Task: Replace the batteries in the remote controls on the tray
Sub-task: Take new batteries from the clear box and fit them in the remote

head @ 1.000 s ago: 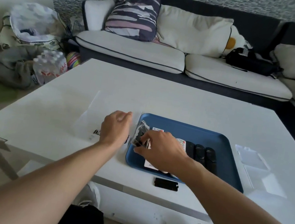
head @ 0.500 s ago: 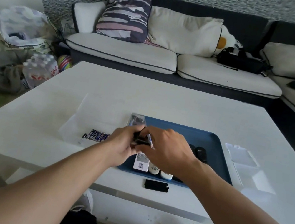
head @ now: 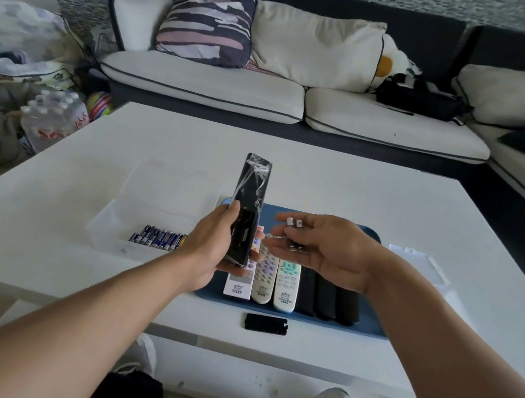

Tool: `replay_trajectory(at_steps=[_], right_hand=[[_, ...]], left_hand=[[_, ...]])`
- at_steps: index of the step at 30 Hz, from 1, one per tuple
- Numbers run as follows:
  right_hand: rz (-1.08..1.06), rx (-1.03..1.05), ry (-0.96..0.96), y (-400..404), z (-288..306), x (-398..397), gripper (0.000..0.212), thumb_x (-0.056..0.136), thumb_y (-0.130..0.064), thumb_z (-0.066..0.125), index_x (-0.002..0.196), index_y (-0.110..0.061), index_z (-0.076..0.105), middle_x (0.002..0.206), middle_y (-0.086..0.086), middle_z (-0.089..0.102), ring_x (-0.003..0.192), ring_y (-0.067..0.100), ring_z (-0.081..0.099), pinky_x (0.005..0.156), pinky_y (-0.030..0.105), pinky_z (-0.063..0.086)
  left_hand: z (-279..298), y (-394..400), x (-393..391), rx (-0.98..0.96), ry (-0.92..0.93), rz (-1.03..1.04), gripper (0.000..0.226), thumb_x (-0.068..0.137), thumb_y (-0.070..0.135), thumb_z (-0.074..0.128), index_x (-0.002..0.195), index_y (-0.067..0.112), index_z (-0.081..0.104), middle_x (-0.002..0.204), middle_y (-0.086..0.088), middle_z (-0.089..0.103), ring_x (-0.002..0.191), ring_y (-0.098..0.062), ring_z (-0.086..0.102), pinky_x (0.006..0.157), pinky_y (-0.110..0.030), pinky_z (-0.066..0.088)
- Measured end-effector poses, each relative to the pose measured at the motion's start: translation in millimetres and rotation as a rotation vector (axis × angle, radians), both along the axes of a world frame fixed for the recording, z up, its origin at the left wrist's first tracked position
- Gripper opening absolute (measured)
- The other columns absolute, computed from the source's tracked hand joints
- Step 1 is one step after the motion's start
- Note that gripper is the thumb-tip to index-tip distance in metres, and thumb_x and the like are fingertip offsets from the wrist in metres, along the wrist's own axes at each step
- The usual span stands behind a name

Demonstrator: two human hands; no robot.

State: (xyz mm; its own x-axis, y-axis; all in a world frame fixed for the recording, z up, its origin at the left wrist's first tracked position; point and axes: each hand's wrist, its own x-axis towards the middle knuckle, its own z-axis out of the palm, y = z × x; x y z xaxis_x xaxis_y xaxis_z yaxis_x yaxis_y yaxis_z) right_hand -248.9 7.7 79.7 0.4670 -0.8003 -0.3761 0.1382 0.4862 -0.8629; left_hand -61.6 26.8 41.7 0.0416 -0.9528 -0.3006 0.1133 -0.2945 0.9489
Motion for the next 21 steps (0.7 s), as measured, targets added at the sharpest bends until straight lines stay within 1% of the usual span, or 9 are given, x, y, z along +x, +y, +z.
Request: replay_trajectory(at_steps=[3, 6, 9, 12, 14, 16, 17, 19, 21], right_hand=[[-0.014, -0.014, -0.033, -0.9, 0.7, 1.8, 0.025, 0.102, -0.003, 0.049, 0.124, 0.005, 0.057, 0.12, 0.017, 0.069, 0.113, 0.033, 0.068, 0.091, 0.036, 0.058], [0.011, 0.032, -0.106, -1.1, 2.0, 1.9, 0.028, 0.102, -0.011, 0.051, 0.121, 0.007, 0.06, 0.123, 0.016, 0.069, 0.113, 0.03, 0.067, 0.088, 0.032, 0.059], [-0.013, 0.085, -0.182, -1.8, 1.9, 2.8, 0.021, 0.102, -0.012, 0.052, 0.104, 0.002, 0.067, 0.115, 0.015, 0.071, 0.096, 0.025, 0.07, 0.085, 0.031, 0.059], [-0.043, 0.145, -0.221, -3.8, 2.2, 2.4, 0.024, 0.097, -0.012, 0.058, 0.084, -0.003, 0.077, 0.097, 0.013, 0.068, 0.077, 0.018, 0.066, 0.077, 0.029, 0.059], [-0.047, 0.103, -0.152, -4.5, 1.4, 2.1, 0.016, 0.094, -0.014, 0.063, 0.089, -0.006, 0.076, 0.086, 0.007, 0.066, 0.068, 0.012, 0.056, 0.063, 0.023, 0.054], [-0.07, -0.028, 0.003, -5.4, -1.2, 1.9, 0.015, 0.093, -0.016, 0.066, 0.101, -0.006, 0.074, 0.082, 0.0, 0.067, 0.061, 0.008, 0.045, 0.051, 0.019, 0.043], [-0.096, -0.116, 0.099, -5.8, -2.8, 1.9, 0.017, 0.093, -0.015, 0.067, 0.106, -0.006, 0.073, 0.081, -0.003, 0.068, 0.058, 0.008, 0.041, 0.049, 0.019, 0.038], [-0.148, -0.315, 0.295, -3.3, -4.4, 3.9, 0.016, 0.091, -0.015, 0.071, 0.105, -0.008, 0.074, 0.075, -0.006, 0.068, 0.053, 0.009, 0.034, 0.047, 0.019, 0.03], [-0.196, -0.487, 0.44, 0.5, -5.2, 8.8, 0.013, 0.086, -0.015, 0.077, 0.098, -0.011, 0.074, 0.074, -0.004, 0.072, 0.046, 0.008, 0.042, 0.044, 0.018, 0.033]], left_hand=[[-1.6, -0.8, -0.8, -0.004, -0.053, -0.004, 0.046, 0.109, 0.045, 0.031, 0.104, 0.014, 0.065, 0.069, 0.002, 0.071, 0.071, -0.027, 0.073, 0.043, -0.024, 0.039], [-1.8, 0.7, -2.2, 0.002, -0.088, -0.022, 0.047, 0.108, 0.046, 0.031, 0.104, 0.014, 0.065, 0.07, 0.001, 0.072, 0.073, -0.028, 0.073, 0.046, -0.024, 0.033], [-2.1, 2.3, -3.1, 0.01, -0.111, -0.061, 0.047, 0.109, 0.045, 0.03, 0.108, 0.013, 0.065, 0.076, 0.002, 0.076, 0.07, -0.025, 0.073, 0.049, -0.024, 0.035], [-2.0, 2.8, -2.0, 0.033, -0.072, -0.107, 0.051, 0.109, 0.043, 0.031, 0.119, 0.008, 0.065, 0.093, -0.004, 0.079, 0.074, -0.025, 0.072, 0.052, -0.026, 0.038], [-2.2, 3.1, -0.5, 0.057, -0.013, -0.136, 0.048, 0.108, 0.041, 0.033, 0.125, 0.009, 0.063, 0.103, -0.006, 0.078, 0.079, -0.027, 0.073, 0.05, -0.024, 0.042], [-2.0, 4.2, 0.9, 0.08, 0.059, -0.169, 0.044, 0.108, 0.039, 0.034, 0.128, 0.011, 0.062, 0.109, -0.007, 0.077, 0.084, -0.027, 0.074, 0.047, -0.023, 0.045], [-2.0, 4.3, 1.4, 0.086, 0.092, -0.181, 0.043, 0.108, 0.038, 0.035, 0.128, 0.011, 0.062, 0.111, -0.007, 0.077, 0.087, -0.028, 0.075, 0.046, -0.023, 0.047], [-2.1, 2.7, 2.4, 0.088, 0.149, -0.188, 0.041, 0.108, 0.036, 0.036, 0.127, 0.01, 0.062, 0.114, -0.009, 0.075, 0.099, -0.032, 0.074, 0.048, -0.028, 0.053], [-2.7, 1.0, 3.7, 0.079, 0.209, -0.185, 0.04, 0.108, 0.035, 0.037, 0.123, 0.009, 0.063, 0.114, -0.012, 0.075, 0.104, -0.036, 0.072, 0.056, -0.035, 0.059]])
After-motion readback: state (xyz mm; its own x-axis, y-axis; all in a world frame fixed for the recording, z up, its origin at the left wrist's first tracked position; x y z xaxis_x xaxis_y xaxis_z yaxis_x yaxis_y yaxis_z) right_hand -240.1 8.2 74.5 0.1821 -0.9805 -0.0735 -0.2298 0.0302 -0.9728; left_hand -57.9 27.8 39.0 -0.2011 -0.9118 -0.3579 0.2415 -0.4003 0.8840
